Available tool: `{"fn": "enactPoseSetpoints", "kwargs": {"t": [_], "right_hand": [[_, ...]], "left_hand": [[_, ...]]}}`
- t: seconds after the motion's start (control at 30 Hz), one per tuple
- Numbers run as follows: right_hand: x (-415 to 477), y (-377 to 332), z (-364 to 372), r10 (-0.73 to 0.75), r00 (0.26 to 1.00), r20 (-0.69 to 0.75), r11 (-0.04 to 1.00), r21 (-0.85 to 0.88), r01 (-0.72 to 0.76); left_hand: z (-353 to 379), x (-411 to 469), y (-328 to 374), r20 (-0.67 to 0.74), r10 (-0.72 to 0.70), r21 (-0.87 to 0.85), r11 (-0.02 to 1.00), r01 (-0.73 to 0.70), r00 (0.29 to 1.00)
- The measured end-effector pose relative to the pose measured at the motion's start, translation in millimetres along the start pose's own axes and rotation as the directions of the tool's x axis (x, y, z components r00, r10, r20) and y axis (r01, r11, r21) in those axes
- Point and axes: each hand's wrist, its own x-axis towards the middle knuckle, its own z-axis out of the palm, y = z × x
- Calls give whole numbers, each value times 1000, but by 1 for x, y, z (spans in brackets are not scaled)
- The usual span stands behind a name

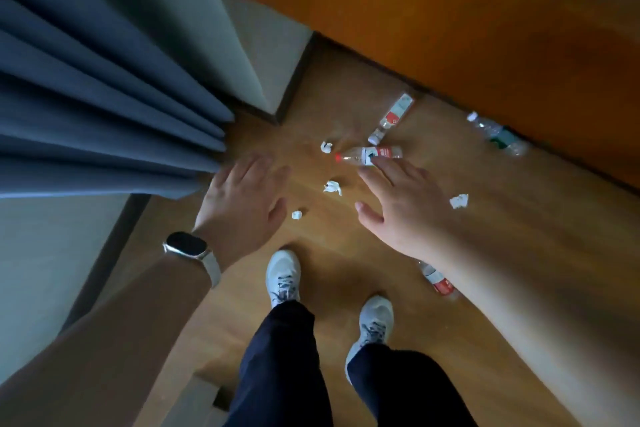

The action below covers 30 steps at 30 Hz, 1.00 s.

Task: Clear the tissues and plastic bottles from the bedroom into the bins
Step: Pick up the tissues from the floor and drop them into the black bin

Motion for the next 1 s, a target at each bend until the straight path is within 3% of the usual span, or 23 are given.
{"fn": "enactPoseSetpoints", "kwargs": {"t": [0.27, 0.57, 0.73, 1.0], "right_hand": [[40, 50, 225, -60, 987, 149, 998, 20, 58], [119, 103, 383, -136, 929, 344, 989, -4, 147], [139, 115, 440, -106, 925, 365, 991, -32, 126], [137, 104, 470, -36, 915, 402, 998, -33, 53]], "left_hand": [[240, 13, -33, 197, -18, 58, 998, 6, 980], [433, 25, -64, 271, 46, 37, 998, -58, 962], [486, 28, -77, 320, 83, 38, 994, -101, 944], [500, 32, -79, 356, 68, -85, 996, -40, 932]]}}
